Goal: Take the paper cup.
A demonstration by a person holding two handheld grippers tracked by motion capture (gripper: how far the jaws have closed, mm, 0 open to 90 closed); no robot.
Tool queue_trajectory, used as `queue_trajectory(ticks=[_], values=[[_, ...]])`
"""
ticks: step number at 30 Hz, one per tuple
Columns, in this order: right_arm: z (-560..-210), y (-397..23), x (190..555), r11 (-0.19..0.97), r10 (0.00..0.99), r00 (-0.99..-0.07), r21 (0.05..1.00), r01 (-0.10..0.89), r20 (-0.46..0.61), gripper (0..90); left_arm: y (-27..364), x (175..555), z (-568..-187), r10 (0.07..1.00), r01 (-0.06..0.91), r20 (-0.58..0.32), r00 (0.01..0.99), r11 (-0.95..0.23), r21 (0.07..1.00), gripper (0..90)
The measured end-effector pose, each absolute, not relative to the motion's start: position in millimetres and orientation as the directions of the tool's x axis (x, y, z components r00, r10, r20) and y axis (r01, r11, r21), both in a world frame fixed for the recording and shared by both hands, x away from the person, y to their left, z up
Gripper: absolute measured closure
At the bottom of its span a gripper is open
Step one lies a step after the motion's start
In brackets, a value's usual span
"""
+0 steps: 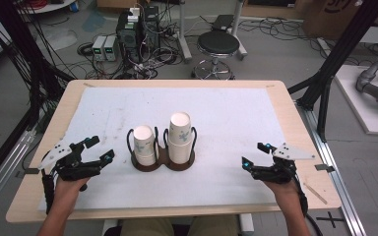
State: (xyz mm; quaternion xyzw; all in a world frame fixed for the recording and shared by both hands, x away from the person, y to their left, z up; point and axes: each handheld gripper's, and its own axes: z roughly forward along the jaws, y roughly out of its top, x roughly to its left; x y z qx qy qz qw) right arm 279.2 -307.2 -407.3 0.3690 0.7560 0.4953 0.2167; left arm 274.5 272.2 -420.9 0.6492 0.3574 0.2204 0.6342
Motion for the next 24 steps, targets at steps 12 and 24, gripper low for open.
queue_trajectory(ticks=[12,24], values=[[-411,-308,282,0.226,0.767,-0.639,0.907,0.355,0.060,17.8,270,275,-417,0.731,0.187,-0.181,0.657,0.075,0.980,16.2],[-408,-301,282,0.234,0.765,-0.642,0.906,0.353,0.052,17.8,250,277,-392,0.685,0.160,-0.141,0.715,0.036,0.986,16.1]])
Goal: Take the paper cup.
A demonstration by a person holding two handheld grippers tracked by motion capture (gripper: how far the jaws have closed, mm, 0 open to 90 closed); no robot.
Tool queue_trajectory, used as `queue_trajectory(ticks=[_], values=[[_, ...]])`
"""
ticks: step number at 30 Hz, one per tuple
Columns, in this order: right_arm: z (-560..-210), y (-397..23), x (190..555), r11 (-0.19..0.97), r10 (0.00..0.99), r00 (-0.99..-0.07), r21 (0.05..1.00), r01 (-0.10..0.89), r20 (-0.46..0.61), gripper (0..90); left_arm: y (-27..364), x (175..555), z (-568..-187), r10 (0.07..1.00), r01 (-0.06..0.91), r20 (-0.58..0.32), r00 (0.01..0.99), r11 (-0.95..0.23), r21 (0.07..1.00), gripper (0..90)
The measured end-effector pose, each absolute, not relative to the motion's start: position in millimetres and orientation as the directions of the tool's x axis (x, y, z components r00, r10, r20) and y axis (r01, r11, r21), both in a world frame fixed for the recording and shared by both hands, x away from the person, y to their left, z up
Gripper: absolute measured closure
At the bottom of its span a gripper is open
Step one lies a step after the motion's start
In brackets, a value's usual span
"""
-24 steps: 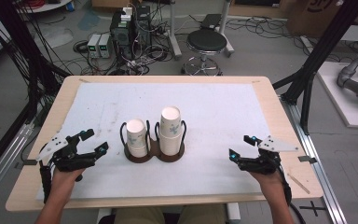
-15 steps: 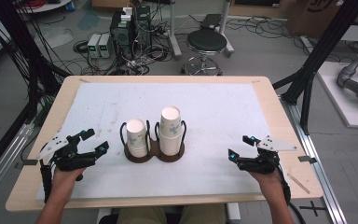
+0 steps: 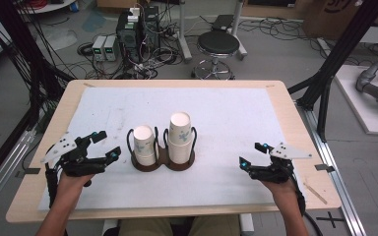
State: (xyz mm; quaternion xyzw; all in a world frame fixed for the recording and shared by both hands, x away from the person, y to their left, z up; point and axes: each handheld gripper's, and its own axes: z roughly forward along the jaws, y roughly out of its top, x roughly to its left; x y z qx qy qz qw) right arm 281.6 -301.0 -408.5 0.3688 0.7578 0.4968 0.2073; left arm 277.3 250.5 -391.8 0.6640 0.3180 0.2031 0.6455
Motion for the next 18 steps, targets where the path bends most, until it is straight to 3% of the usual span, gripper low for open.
queue_trajectory(ticks=[18], values=[[-410,-298,285,0.250,0.752,-0.658,0.900,0.356,0.051,17.8,194,323,-365,0.623,0.253,-0.100,0.776,-0.162,0.954,19.8]])
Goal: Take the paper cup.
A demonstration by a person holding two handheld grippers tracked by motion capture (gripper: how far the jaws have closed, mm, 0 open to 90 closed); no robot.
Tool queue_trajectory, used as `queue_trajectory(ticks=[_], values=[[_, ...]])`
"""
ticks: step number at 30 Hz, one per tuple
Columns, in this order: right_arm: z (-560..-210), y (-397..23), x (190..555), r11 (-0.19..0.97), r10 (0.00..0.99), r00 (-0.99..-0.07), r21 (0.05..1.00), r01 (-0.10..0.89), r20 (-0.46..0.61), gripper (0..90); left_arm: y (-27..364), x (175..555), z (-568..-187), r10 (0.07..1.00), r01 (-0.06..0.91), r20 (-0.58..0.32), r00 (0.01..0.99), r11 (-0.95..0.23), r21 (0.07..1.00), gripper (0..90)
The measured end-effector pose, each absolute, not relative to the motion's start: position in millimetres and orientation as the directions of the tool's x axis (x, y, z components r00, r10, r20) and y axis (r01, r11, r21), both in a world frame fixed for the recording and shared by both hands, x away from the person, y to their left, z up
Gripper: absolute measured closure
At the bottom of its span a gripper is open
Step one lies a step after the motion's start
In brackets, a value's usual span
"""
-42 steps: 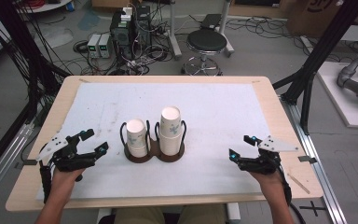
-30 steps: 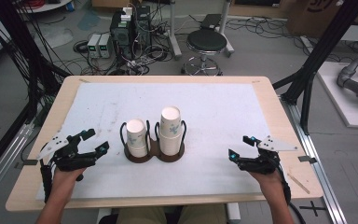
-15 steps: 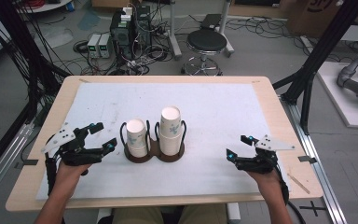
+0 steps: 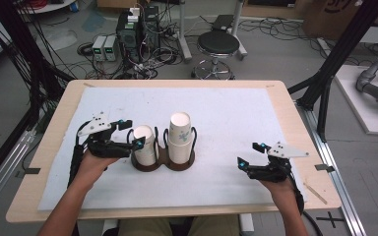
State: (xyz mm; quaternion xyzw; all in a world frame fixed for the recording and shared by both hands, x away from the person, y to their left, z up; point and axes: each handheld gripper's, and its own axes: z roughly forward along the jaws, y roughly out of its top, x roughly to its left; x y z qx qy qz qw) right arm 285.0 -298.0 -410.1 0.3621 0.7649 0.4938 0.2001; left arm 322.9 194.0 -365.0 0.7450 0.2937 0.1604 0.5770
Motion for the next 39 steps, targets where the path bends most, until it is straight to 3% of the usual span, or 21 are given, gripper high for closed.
queue_trajectory(ticks=[14,39], values=[[-410,-298,284,0.256,0.750,-0.660,0.897,0.360,0.051,17.9,186,331,-369,0.600,0.295,-0.100,0.794,-0.237,0.926,33.6],[-410,-297,284,0.249,0.745,-0.664,0.899,0.360,0.059,18.0,211,326,-300,0.599,0.210,-0.133,0.790,-0.061,0.976,37.1]])
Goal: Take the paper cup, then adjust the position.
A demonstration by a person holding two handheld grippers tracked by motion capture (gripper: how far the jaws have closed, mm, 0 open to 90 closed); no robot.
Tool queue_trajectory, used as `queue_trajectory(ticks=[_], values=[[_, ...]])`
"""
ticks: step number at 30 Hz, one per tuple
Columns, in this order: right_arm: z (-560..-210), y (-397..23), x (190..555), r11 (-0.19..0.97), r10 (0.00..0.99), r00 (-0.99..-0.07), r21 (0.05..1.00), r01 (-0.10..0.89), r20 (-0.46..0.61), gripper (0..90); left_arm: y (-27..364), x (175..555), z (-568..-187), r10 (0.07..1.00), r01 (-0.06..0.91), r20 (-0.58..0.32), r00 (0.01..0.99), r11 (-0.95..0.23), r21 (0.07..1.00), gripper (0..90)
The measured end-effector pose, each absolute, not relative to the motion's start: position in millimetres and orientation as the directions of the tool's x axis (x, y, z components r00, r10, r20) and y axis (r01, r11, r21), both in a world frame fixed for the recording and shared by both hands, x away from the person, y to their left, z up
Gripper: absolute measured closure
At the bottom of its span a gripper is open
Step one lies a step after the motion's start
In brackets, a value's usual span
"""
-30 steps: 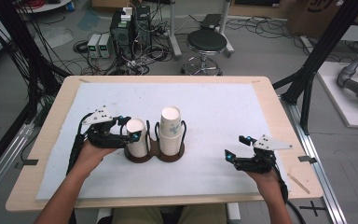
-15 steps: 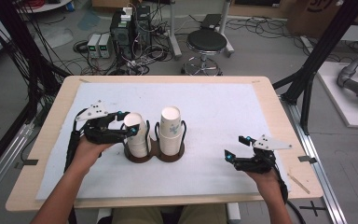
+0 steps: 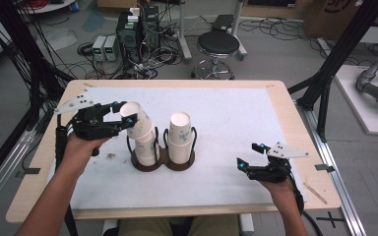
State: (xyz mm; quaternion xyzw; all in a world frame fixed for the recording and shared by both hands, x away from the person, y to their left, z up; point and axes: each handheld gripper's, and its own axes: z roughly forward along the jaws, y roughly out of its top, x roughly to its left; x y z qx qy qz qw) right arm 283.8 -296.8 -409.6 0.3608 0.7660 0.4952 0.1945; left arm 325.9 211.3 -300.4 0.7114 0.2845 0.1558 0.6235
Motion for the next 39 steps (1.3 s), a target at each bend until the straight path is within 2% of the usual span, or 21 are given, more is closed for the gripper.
queue_trajectory(ticks=[15,39], values=[[-405,-296,283,0.236,0.755,-0.653,0.903,0.359,0.062,17.9,233,312,-280,0.591,0.181,-0.127,0.796,-0.032,0.983,37.2],[-403,-291,284,0.229,0.745,-0.663,0.907,0.353,0.070,17.9,240,293,-284,0.558,0.176,-0.124,0.820,-0.039,0.984,37.1]])
